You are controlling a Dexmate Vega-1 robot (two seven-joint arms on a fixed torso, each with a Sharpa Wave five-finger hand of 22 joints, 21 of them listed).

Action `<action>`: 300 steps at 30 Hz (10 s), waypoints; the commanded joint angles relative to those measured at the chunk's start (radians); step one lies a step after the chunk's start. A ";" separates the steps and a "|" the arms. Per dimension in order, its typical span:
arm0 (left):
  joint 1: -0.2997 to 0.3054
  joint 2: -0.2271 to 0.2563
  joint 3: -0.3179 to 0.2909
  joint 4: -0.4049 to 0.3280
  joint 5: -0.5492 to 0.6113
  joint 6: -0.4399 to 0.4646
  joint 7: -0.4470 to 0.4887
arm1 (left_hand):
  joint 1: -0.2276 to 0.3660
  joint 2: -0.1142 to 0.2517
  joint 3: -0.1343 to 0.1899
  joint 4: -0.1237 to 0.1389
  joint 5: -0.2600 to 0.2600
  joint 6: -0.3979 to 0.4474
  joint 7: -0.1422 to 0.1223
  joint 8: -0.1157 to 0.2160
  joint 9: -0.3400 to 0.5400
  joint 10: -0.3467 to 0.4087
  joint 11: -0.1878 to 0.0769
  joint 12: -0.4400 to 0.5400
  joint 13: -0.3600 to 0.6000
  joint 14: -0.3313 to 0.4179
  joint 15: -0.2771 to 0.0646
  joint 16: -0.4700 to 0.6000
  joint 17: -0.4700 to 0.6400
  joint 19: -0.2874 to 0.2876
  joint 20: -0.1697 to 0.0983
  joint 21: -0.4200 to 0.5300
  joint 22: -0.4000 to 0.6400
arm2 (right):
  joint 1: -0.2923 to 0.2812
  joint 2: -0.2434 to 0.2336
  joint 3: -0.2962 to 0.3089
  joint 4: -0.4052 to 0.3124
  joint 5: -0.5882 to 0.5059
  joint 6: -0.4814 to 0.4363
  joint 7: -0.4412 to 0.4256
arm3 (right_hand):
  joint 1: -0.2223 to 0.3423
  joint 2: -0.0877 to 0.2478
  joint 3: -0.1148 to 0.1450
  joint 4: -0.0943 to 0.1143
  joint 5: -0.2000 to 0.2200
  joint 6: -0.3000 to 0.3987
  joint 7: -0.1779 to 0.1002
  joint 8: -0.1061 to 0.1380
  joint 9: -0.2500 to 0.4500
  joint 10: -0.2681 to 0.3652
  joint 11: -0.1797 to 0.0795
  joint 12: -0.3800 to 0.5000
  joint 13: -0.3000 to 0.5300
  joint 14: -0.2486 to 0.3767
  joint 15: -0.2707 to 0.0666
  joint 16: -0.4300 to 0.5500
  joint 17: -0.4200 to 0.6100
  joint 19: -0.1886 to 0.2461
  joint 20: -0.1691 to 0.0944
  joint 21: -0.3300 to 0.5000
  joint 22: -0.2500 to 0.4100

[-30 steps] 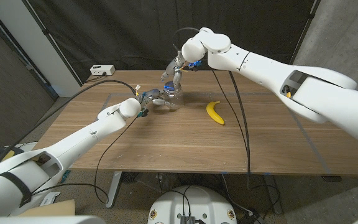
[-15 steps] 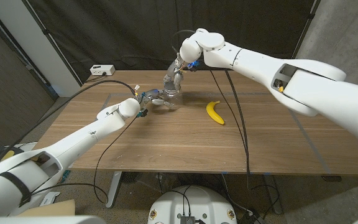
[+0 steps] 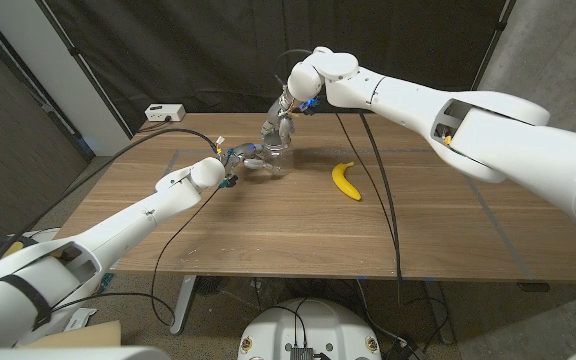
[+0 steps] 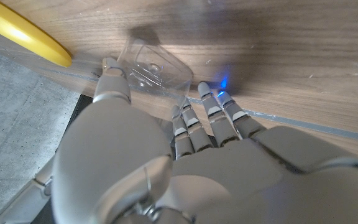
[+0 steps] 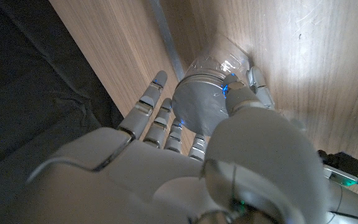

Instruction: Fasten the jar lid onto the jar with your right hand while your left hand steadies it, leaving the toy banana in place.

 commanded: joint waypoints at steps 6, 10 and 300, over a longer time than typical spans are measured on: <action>-0.005 -0.004 -0.001 0.028 -0.006 -0.022 0.001 | 0.124 0.140 0.008 0.000 0.007 0.387 -0.062 -0.002 0.005 0.238 -0.037 0.001 0.004 -0.002 -0.163 -0.005 0.002 -0.005 -0.002 -0.001 0.000 | -0.015 0.010 -0.013 0.039 0.036 0.049 -0.044 | 0.060 0.024 -0.060 0.006 0.017 0.152 0.024 0.032 0.005 0.176 0.002 0.061 0.005 0.166 -0.121 0.063 0.029 0.187 -0.061 0.063 0.007; -0.005 -0.004 0.000 0.030 -0.006 -0.025 0.001 | 0.124 0.140 0.008 0.000 0.007 0.388 -0.061 -0.003 0.005 0.239 -0.036 0.000 0.005 -0.002 -0.163 -0.006 0.001 -0.005 -0.003 -0.001 0.000 | -0.034 -0.003 -0.001 0.017 0.045 0.029 -0.062 | 0.071 0.033 -0.082 0.010 0.017 0.239 0.067 0.060 0.009 0.259 0.023 0.096 0.010 0.245 -0.127 0.094 0.042 0.247 -0.071 0.088 0.008; -0.096 -0.058 0.040 0.174 0.007 -0.067 -0.018 | 0.127 0.154 0.000 -0.006 0.008 0.384 -0.054 -0.124 0.012 0.230 -0.033 -0.082 0.005 -0.045 -0.167 -0.033 -0.003 -0.033 -0.004 0.022 -0.004 | -0.161 -0.214 0.095 -0.291 0.284 -0.258 -0.353 | -0.370 -0.009 -0.096 -0.004 -0.006 -0.259 0.236 -0.040 0.053 -0.139 0.042 -0.021 0.087 -0.246 0.157 -0.054 0.002 -0.263 0.246 -0.080 0.000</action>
